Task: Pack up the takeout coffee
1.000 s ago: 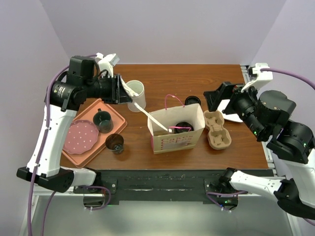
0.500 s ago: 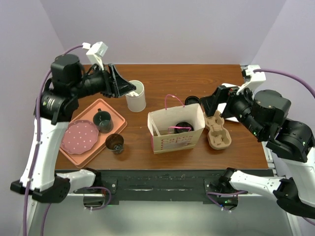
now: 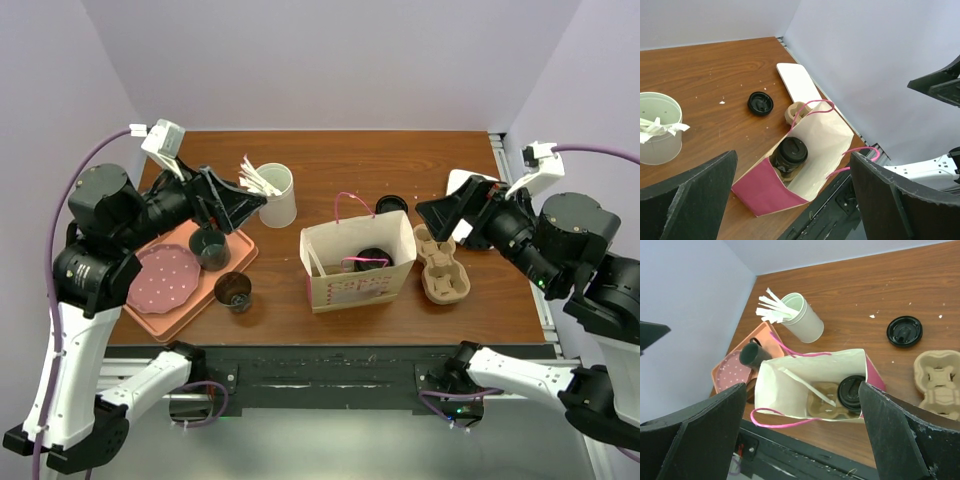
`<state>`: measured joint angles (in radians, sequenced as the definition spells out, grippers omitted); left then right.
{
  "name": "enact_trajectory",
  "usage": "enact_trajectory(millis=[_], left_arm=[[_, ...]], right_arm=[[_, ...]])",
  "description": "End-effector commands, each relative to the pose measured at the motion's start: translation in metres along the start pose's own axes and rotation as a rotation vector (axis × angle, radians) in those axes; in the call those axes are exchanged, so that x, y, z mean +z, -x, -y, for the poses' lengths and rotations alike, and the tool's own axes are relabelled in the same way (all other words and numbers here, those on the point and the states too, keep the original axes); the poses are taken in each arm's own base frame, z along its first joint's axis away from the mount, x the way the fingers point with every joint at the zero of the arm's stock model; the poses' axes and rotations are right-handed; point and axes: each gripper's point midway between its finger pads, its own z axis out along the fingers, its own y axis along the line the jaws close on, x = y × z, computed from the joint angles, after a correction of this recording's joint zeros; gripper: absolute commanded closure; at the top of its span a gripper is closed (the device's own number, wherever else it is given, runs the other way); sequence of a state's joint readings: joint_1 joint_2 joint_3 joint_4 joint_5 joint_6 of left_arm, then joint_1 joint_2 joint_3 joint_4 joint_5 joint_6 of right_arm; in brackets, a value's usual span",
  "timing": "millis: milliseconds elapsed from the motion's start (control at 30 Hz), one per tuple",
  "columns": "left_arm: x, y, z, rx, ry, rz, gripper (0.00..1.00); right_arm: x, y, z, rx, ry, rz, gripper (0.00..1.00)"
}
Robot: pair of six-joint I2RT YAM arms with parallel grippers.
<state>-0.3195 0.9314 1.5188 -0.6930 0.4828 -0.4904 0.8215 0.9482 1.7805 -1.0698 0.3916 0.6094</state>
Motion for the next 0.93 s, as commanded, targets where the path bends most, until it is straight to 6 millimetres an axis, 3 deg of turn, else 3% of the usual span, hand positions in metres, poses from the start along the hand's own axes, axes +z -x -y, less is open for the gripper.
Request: enact_trajectory(millis=[0, 900], left_arm=[[0.0, 0.008, -0.002, 0.048, 0.012, 0.044, 0.0], [-0.012, 0.03, 0.016, 0.103, -0.029, 0.117, 0.0]], right_arm=[[-0.002, 0.009, -0.01, 0.074, 0.031, 0.024, 0.02], [0.003, 0.016, -0.018, 0.11, 0.061, 0.06, 0.02]])
